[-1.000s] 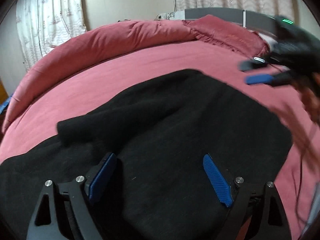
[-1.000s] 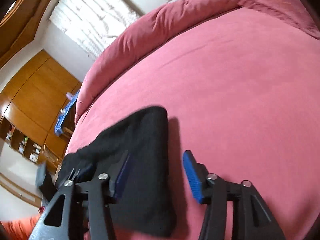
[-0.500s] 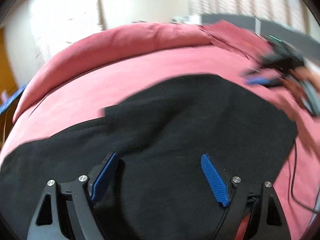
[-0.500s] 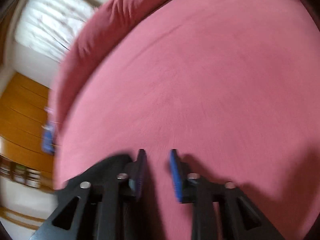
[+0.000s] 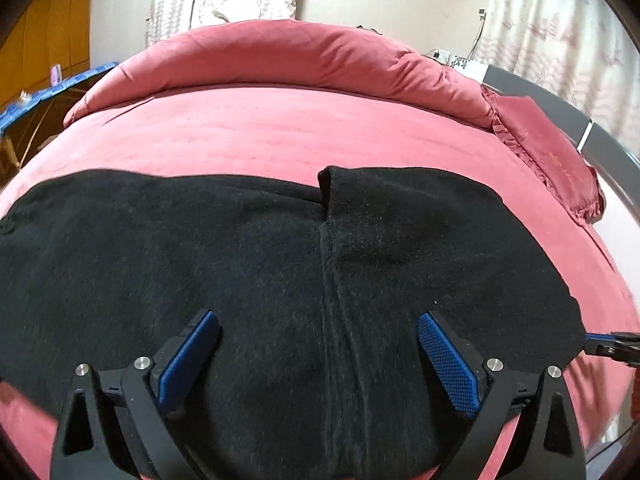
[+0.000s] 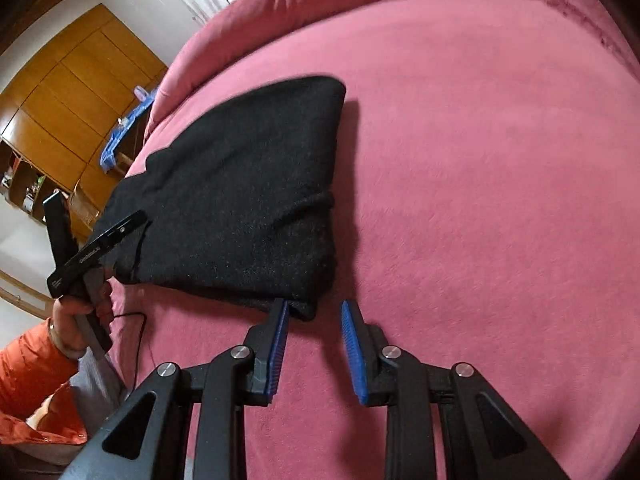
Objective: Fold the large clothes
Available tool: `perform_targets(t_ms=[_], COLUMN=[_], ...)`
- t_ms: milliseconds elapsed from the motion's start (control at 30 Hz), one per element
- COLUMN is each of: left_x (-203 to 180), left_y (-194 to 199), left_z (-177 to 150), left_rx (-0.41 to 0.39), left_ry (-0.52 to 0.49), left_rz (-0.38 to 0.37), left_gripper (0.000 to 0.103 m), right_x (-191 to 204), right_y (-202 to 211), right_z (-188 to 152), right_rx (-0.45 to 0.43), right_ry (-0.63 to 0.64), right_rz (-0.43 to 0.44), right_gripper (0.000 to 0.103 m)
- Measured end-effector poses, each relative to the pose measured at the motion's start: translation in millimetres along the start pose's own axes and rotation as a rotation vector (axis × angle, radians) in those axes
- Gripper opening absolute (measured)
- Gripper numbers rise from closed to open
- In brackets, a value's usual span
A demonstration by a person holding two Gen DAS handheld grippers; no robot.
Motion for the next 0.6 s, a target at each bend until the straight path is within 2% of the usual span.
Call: perform_targets(t_ms=[167, 300, 433, 600], left_x=[-5.7, -5.6, -7.8, -3.8], left_y=[-9.4, -17.6, -19.0, -19.4], left_z=[-0.2, 5.0, 10.5, 18.8], left_rx=[0.032, 0.058, 0.067, 0.089], left_ry=[-0.044, -0.039, -0.028, -0.015], left_rz=[0.057, 0.084, 0.110, 0.105], left_gripper=[0.101, 0.102, 0.102, 0.102], right_x=[19.1, 34.7, 34.5, 40.8], right_y=[-9.8, -26.9, -20.6, -21.4], right_z=[10.7, 5.4, 19.4, 25.5], right_rx=[-0.003, 0.045, -0.066, -0.115], right_ry=[0.115, 0.217, 0.180, 0.110], right_rz=[-0.126, -0.199, -0.249, -0.193], right_gripper=[0.027, 0.027, 0.027, 0.015])
Point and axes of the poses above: each gripper's, at about its wrist camera, not at the fingertips, and y roughly against the way its jaws point, x to its left, z to its top, the point moved 4 cm from there along -y, roughly the way its jaws point, and after that the axes turned 5 degrees about x, right-handed, at the moved point
